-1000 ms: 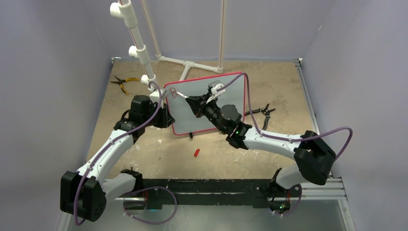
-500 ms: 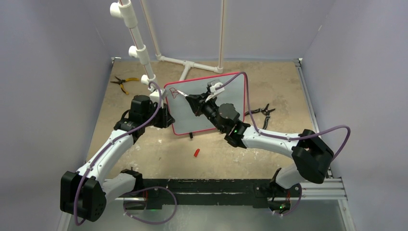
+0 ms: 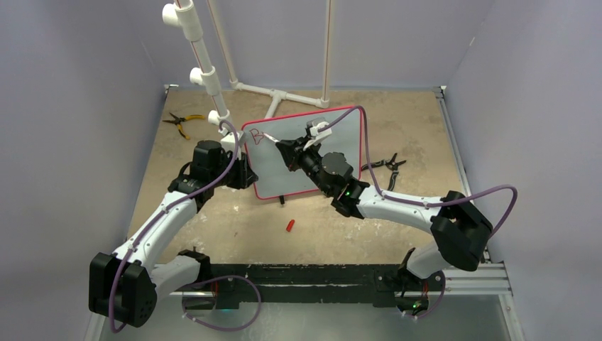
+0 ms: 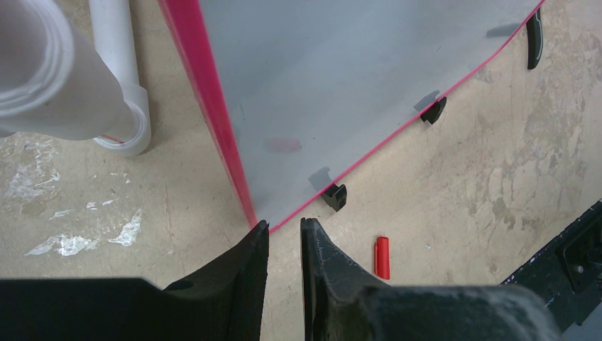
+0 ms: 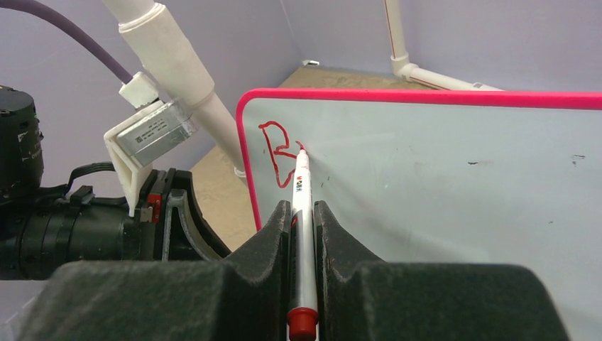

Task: Write a sentence on the whiteboard

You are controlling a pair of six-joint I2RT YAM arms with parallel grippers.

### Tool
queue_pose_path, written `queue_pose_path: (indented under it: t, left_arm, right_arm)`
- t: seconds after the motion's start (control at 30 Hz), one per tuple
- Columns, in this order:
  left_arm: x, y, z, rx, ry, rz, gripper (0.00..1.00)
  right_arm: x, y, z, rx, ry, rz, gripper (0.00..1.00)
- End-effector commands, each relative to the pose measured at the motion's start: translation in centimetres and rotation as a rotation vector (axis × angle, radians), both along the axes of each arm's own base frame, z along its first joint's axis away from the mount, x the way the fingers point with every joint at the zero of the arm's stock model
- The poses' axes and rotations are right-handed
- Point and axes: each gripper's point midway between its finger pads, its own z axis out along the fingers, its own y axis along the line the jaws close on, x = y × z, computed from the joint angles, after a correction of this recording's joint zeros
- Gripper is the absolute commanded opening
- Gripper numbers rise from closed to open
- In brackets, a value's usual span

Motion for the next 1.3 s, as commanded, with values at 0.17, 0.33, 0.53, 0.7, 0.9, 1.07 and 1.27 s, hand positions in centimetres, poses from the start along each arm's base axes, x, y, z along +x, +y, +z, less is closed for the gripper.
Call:
queue_pose_path:
  t: [0.17, 0.33, 0.53, 0.7, 0.9, 1.07, 1.27]
  left_arm:
    - [0.4, -0.2, 0.9, -0.023, -0.035, 0.0, 0.22]
    - [0.5, -0.2, 0.9, -0.024, -0.038, -0.001, 0.22]
    - [0.4, -0.2, 0.9, -0.023, -0.037, -0.001, 0.22]
    - [0.5, -0.2, 0.8, -0.022, -0.036, 0.0, 0.21]
    - [0.5, -0.2, 0.9, -0.022, -0.036, -0.001, 0.21]
    - [0.5, -0.2, 0.8, -0.021, -0.035, 0.0, 0.21]
    - [0.5, -0.2, 0.8, -0.021, -0.035, 0.0, 0.21]
  right_arm:
    - [-0.1, -1.1, -1.0, 0.008, 0.035, -0.031, 0.0]
    - [-0.4, -1.3, -1.8, 0.005, 0.043, -0.024, 0.0]
    - [-0.5, -1.2, -1.5, 0.021, 0.033, -0.017, 0.0]
    - [-0.3, -1.1, -0.2, 0.052, 0.011, -0.021, 0.0]
    - [0.0, -0.6, 1.1, 0.069, -0.013, -0.015, 0.0]
    - [0.2, -0.3, 1.7, 0.075, -0.026, -0.015, 0.0]
    - [0.4, -0.4, 1.9, 0.074, -0.032, -0.028, 0.0]
